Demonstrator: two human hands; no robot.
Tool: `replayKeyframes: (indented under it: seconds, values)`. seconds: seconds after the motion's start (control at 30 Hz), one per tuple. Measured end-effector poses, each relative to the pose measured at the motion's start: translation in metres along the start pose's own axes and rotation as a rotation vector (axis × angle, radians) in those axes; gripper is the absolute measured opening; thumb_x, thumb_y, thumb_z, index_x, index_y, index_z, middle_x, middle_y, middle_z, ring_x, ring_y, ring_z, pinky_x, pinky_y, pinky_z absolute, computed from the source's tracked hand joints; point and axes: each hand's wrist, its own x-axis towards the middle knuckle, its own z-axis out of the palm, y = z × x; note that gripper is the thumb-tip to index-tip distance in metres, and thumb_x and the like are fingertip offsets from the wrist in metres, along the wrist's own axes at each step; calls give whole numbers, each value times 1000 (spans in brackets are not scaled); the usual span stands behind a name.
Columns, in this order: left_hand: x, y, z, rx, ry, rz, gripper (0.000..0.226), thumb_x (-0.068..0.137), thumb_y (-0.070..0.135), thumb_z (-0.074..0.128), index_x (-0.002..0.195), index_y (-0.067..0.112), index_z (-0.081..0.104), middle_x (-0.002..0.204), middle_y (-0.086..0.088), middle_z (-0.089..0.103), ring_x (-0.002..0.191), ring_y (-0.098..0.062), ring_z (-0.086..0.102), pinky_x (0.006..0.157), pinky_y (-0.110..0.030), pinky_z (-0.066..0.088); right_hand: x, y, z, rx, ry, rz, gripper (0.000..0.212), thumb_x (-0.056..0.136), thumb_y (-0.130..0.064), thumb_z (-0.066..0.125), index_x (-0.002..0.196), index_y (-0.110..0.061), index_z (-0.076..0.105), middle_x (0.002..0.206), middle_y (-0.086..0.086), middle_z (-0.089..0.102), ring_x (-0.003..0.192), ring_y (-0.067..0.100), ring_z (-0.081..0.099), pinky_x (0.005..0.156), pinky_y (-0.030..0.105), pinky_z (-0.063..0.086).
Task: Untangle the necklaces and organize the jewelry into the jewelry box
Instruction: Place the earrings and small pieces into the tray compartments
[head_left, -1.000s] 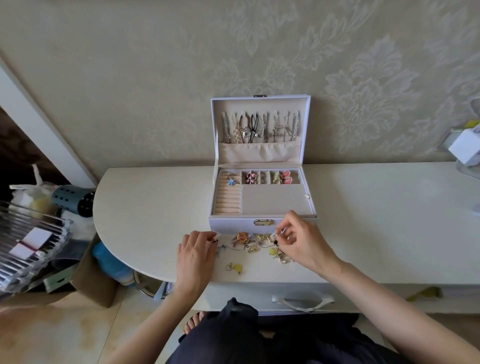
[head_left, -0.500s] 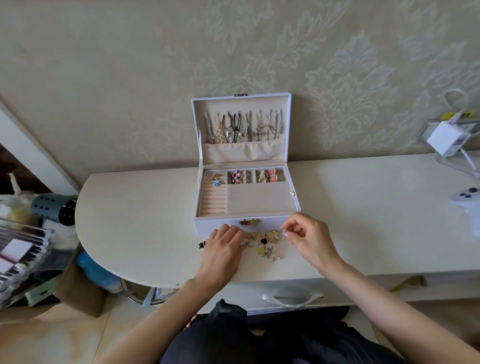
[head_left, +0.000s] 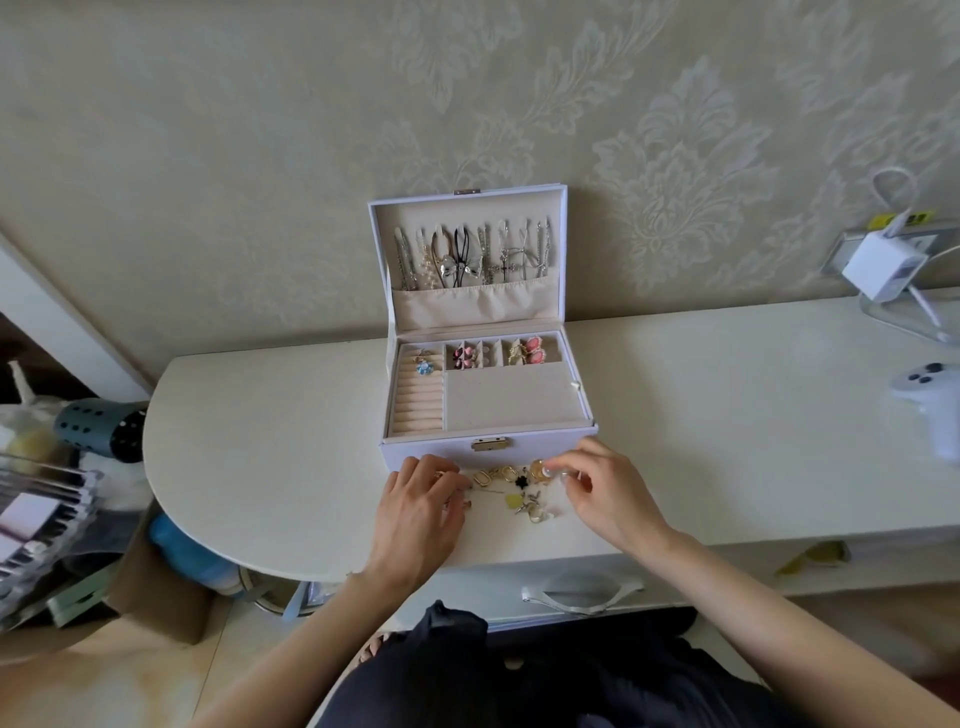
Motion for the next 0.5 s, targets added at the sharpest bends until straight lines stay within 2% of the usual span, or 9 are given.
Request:
replayKeyframes:
  seconds: [0.13, 0.23, 0.33, 0.4, 0.5]
  values:
    - [3, 6, -6, -5, 37, -9, 25, 84, 22, 43, 90, 17, 67, 91, 4, 62, 80, -17, 48, 65, -25, 37, 1, 0, 2, 22, 0, 12, 25, 83, 1, 56, 90, -17, 72, 85, -10, 55, 63, -4, 46, 66, 20, 38]
    - [4, 6, -9, 12, 82, -89, 22, 81, 18, 41, 86, 15, 63, 85, 1, 60, 75, -21, 50, 61, -28, 38, 0, 2, 1, 28, 29, 27, 22, 82, 2, 57, 81, -15, 71, 80, -10, 54, 62, -2, 47, 64, 18, 35]
    - [1, 0, -12, 53, 89, -151, 22, 77, 15, 39, 82, 16, 61, 82, 0, 59, 73, -25, 52, 60, -31, 39, -2, 6, 0, 15, 46, 41, 22, 82, 1, 57, 82, -15, 72, 80, -8, 55, 62, -1, 48, 64, 19, 37]
    - [-1, -4, -12, 95, 77, -113, 23, 74, 9, 45, 83, 16, 65, 85, -1, 60, 74, -26, 53, 59, -32, 39, -3, 7, 0, 3, 46, 44, 24, 83, 0, 56, 84, -16, 73, 80, -8, 56, 61, 2, 48, 63, 21, 39]
    - [-3, -8, -13, 145, 42, -44, 23, 71, 3, 66, 87, 18, 71, 91, -3, 62, 77, -28, 55, 59, -33, 40, -4, 7, -1, -10, 45, 45, 23, 83, -2, 56, 85, -18, 72, 82, -8, 57, 60, 2, 49, 64, 26, 44]
